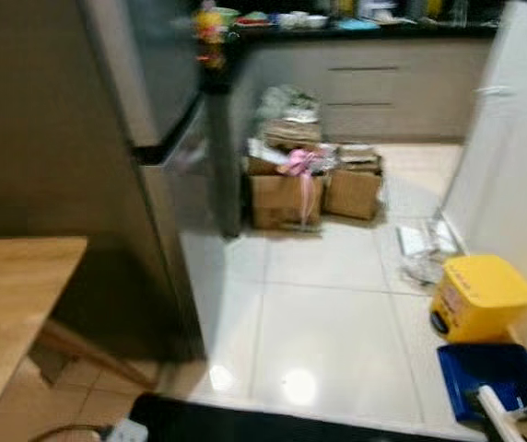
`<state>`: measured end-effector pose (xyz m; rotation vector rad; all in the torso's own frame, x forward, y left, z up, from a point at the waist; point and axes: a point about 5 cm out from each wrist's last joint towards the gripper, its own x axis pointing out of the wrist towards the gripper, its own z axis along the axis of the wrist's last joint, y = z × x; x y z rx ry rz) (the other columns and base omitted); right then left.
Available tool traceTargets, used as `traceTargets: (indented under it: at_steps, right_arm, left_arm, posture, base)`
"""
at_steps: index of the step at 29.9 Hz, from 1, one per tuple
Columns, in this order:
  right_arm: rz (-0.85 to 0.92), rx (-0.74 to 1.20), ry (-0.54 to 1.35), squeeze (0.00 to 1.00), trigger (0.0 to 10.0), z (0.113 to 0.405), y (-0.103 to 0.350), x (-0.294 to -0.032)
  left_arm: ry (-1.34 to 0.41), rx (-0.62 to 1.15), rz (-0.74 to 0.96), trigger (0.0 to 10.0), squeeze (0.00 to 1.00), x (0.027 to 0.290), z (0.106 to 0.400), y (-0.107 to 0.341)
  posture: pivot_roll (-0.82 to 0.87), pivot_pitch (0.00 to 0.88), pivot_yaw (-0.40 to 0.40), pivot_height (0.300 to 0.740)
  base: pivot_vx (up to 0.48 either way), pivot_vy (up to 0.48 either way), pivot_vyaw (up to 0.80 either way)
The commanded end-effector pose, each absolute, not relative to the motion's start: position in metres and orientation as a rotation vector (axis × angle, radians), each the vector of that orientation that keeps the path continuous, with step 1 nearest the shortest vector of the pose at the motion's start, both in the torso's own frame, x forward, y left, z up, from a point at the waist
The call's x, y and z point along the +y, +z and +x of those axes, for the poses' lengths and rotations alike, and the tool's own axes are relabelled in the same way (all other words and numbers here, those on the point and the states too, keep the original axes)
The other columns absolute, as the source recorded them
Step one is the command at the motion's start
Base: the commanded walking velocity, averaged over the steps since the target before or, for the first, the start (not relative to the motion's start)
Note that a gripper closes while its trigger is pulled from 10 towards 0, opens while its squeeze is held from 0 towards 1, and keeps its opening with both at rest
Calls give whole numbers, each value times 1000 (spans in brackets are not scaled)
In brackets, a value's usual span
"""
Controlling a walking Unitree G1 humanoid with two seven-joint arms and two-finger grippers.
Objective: Restocking fridge
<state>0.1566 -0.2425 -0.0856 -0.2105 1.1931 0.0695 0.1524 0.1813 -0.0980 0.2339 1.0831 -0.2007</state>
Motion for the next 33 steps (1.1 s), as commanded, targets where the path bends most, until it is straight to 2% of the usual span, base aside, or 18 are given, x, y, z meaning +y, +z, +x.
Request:
traceTargets:
  at_steps: [1,10,11,14,19,24,33]
  right_arm:
    - [-218,1208,49,0,10000,153,-85,-250]
    - [-208,1232,12,0,10000,144,-88,-253]
    - [-227,1232,7,0,10000,146,-89,-247]
    - [-238,1232,20,0,10000,147,-91,-240]
    - [-258,1220,93,0,10000,153,-92,-224]
    - [-278,1213,83,0,10000,155,-90,-232]
    - [-304,1215,92,0,10000,153,-89,-236]
  left_arm:
    - [-197,1129,222,10000,0,181,140,-103]
    - [-156,1135,201,10000,0,189,142,-101]
    - [-147,1109,190,10000,0,198,148,-98]
    - [-114,1099,168,10000,0,208,150,-95]
    - [-107,1150,189,10000,0,219,135,-99]
    - [-109,1160,126,10000,0,198,128,-105]
    - [-121,1142,95,10000,0,188,133,-104]
  posture:
    - [-113,0,25,740]
    - [-103,0,26,740]
    - [-56,0,32,740]
    - [-62,0,45,740]
    - [-67,0,38,740]
    - [-79,0,15,740]
    - [-101,0,21,740]
  base:
    - [0,0,800]
    - [0,0,800]
    - [0,0,0]
    - [0,0,0]
    - [0,-435,0]
    - [0,-449,0]
    - [0,-441,0]
